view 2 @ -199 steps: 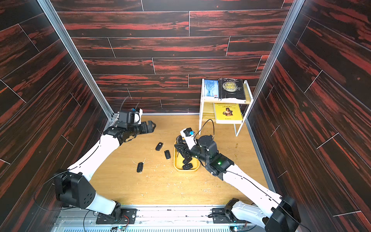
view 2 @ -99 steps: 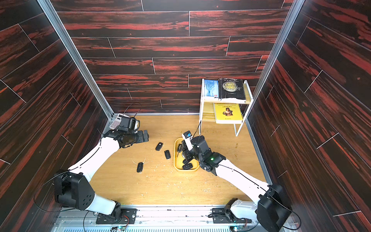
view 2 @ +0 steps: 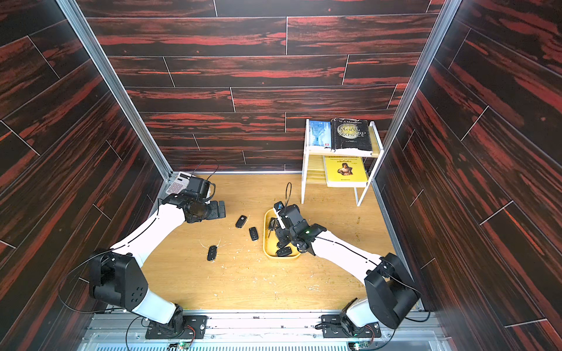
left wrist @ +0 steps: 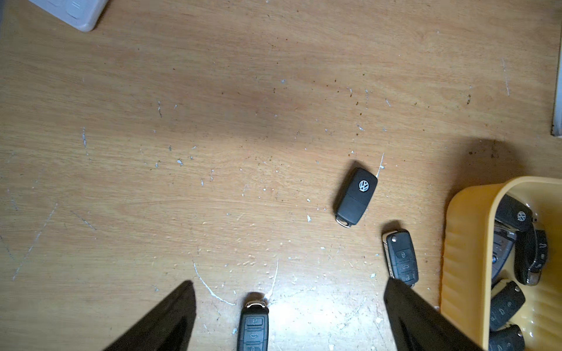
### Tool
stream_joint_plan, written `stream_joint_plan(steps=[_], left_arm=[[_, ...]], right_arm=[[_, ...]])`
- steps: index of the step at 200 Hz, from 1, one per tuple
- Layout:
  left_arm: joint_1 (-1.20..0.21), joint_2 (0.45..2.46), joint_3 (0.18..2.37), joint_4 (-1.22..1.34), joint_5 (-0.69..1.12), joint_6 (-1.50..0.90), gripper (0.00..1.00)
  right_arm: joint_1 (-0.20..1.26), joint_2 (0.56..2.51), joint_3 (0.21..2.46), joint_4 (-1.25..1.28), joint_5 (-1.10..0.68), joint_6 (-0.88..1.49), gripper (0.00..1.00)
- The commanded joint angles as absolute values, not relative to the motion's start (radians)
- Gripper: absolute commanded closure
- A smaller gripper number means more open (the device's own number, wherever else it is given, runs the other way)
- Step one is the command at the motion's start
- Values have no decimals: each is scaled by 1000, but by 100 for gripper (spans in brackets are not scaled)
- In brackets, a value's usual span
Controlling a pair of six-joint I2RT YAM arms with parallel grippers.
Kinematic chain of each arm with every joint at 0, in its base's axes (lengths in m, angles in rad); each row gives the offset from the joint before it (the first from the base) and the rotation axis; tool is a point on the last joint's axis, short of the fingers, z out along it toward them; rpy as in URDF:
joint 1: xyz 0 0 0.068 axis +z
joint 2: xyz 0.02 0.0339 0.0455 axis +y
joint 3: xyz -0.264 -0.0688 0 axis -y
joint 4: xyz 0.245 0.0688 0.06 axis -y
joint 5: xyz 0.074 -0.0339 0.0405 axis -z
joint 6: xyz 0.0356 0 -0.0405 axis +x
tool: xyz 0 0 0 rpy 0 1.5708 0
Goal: Place the car key into the storage box
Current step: Place the car key in the storage box.
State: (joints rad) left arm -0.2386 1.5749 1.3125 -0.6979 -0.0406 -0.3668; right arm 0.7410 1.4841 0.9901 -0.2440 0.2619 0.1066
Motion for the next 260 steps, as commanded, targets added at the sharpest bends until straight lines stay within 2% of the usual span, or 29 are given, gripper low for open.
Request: stream_joint_plan(steps=[1,223,260], left_arm=[[-236,1589,1364,-761,-31,-375,0],[-235,1567,1325,-770,-7,-393,0],[-235,1562,1322,-755,17,-391,0]], right_arm=[[745,1522,1030,-263,253,101,74],[798,1789,1077,-237,184,155,75],[798,1812,1097,-253,179,163,69]])
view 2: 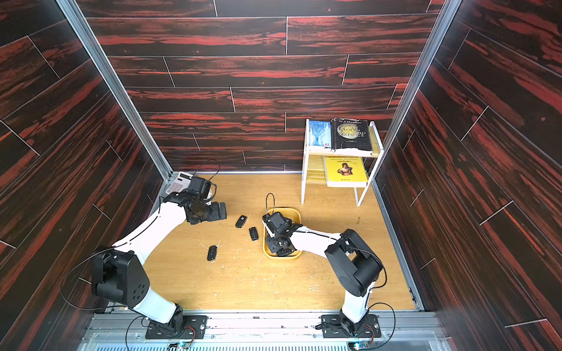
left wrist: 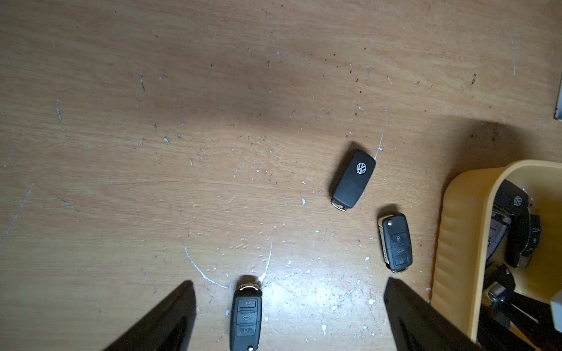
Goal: Place the car key into the storage box
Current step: Place the car key in the storage box.
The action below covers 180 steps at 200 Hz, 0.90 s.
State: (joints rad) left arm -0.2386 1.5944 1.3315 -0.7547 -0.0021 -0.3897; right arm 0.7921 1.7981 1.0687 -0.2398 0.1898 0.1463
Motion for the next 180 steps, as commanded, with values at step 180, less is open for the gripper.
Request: stream_joint_plan(steps=[180], left_arm=[[-238,1786,1456,-773,174,-223,0]], right_arm=[[798,1704,1103,-295,293,201,46]])
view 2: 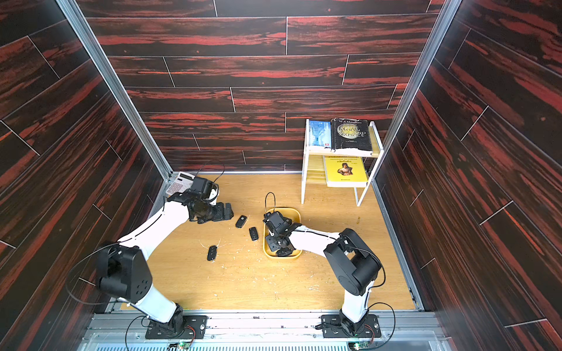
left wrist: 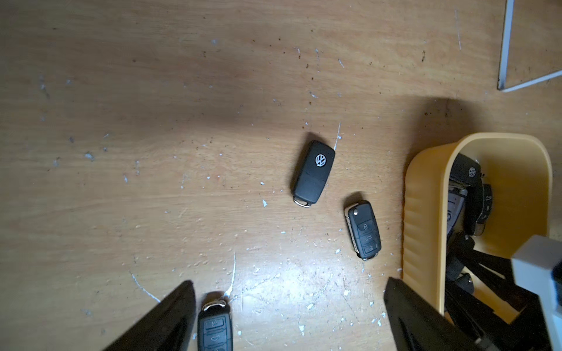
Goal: Place the car key into the storage box
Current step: Place the car key in the storage box, then pick up the car key from the center of the board.
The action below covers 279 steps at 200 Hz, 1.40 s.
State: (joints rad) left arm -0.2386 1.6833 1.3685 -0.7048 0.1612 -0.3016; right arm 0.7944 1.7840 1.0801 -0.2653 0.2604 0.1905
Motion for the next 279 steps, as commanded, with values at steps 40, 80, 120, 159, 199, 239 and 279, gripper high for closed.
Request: stream_joint_plan(steps=[40,80,120,159,199,239,279], left_arm=[[-238,1995,1665,-948,150,-212,0],[-246,2150,1851,-1100,124,-176,0],[-313,2253,2011,-1215,33,-131,1],[-334,2326,2091,-1259,46,-127,5],[-336,2316,2042,-1231,51,-132,8],[-341,2312,2001,-1179,36,-94,13],[-354,2332,1972,-1124,17,-58,14]], right_arm=[[799,1583,1111,-347,301,202,42],[799,1491,1168,-436,307,195,37],[803,1424,1147,-424,298,189,38],[801,1412,1178,-479,299,242,40],[801,1358,1166,-480,308,253,35],[799,1313,1172,-483,310,266,33],[798,1314,1169,-493,325,269,32]])
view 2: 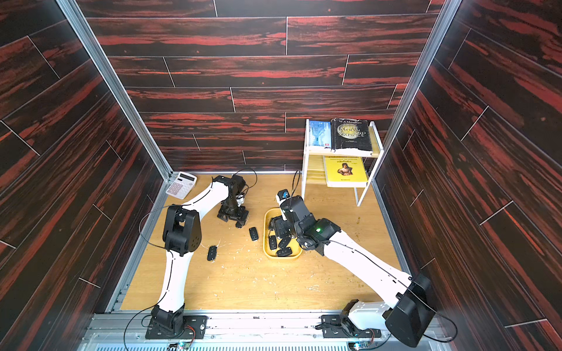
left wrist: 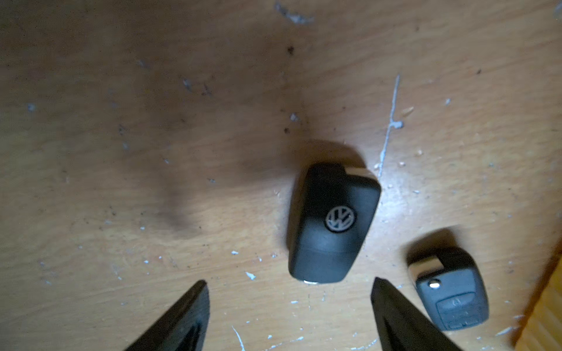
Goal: Place the car key into the storage box
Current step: Pick up the car key from the center of the board.
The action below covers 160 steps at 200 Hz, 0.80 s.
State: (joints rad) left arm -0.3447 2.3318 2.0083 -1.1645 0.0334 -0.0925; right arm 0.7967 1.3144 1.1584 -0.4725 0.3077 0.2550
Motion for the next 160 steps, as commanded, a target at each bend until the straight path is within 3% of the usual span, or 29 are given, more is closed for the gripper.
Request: stream_joint_plan(steps=[1,82,99,116,122,133,146,160], left_arm=[[-354,2332,1970,-1122,18,-58,14],[-364,2384,1973,-1070,48,-51,27],[-365,2387,1977,-1054,41,-47,40],[-365,2393,1987,-1056,37,-44,41],[-365,2393,1985,-1056,38,-42,47],[-366,2387,1980,-1050,41,-40,49],[-368,2372,1961,-1029,41,-38,62],[-370,2348,1936,-1006,42,-35,63]], right_arm=[[798,1315,1169,-493,325,269,32],[792,1298,1139,-505,360,275,32],[791,1295,1125,-502,362,276,32],[787,1295,1118,-498,365,278,32],[787,1295,1117,-499,366,278,32],[786,1296,1115,-499,367,278,32],[784,1296,1114,-496,369,278,32],[781,1300,1113,-492,368,279,32]])
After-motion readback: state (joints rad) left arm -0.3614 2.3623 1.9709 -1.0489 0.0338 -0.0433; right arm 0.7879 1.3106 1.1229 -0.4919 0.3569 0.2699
